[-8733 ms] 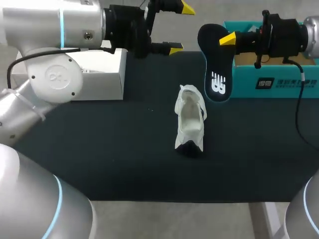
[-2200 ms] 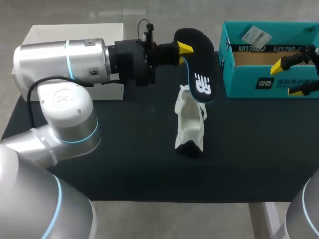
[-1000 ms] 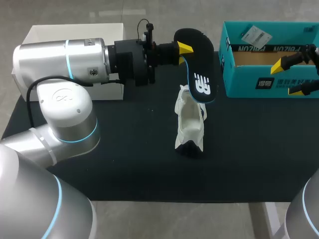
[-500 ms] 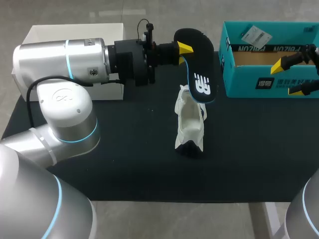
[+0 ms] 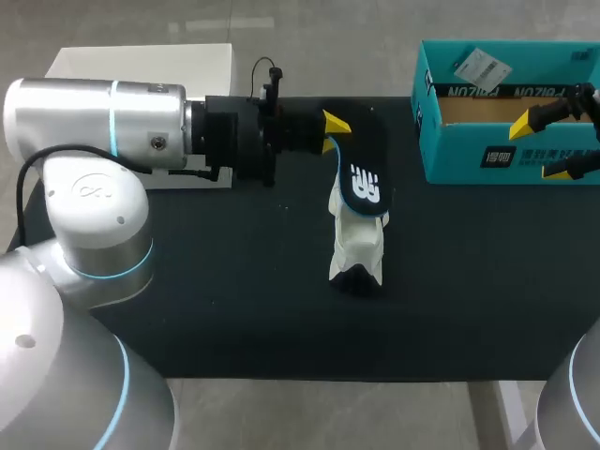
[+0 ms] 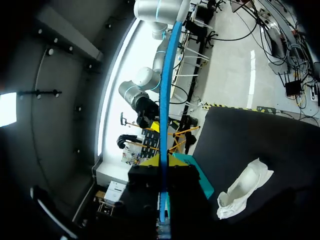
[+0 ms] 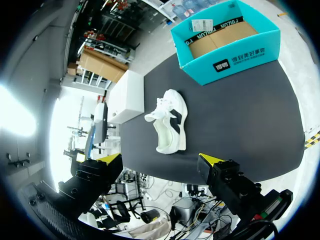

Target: Take the shoe out of the shoebox, open the shoe tongue, remove and reinsert the insole, then place the shoe into the shoebox

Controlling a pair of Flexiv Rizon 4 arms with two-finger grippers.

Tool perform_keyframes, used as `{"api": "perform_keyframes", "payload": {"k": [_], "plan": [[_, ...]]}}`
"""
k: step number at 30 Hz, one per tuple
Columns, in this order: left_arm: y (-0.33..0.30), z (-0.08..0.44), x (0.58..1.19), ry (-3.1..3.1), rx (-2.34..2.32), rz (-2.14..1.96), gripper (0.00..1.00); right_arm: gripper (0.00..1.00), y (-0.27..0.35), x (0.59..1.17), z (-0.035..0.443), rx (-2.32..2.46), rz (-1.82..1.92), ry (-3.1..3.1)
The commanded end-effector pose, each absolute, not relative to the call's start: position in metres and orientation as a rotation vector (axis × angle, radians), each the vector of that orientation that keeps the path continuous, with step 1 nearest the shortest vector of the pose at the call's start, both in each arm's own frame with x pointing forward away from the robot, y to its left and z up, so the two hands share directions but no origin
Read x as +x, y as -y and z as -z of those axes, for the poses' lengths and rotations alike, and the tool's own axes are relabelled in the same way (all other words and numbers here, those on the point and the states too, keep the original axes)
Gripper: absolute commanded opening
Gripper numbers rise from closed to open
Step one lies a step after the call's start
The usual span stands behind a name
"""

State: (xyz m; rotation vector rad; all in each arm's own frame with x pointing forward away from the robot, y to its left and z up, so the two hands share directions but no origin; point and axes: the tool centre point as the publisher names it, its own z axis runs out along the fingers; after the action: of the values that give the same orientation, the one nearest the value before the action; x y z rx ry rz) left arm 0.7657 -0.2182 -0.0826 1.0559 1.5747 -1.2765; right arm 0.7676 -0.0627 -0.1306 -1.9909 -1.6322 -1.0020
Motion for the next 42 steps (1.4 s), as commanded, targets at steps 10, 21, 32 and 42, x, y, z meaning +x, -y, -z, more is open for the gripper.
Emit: {"api": "perform_keyframes", "payload": {"k": [10,21,32,42], "plan": [[0.194,0.15,0.738,-1.804,1.105,1.437,0.0,1.0,0.062,0.768,0.131,-1.993,1.001,1.632],[0.21,0.201,0.715,-1.945,1.185,1.481,0.0,1.0,0.062,0.768,0.131,-1.993,1.001,1.632],[0.212,0.219,0.709,-2.037,1.21,1.397,0.0,1.0,0.062,0.768,0.131,-1.993,1.001,1.632],[0.212,0.219,0.709,-2.037,1.21,1.397,0.0,1.0,0.062,0.768,0.131,-1.993,1.001,1.632]]}}
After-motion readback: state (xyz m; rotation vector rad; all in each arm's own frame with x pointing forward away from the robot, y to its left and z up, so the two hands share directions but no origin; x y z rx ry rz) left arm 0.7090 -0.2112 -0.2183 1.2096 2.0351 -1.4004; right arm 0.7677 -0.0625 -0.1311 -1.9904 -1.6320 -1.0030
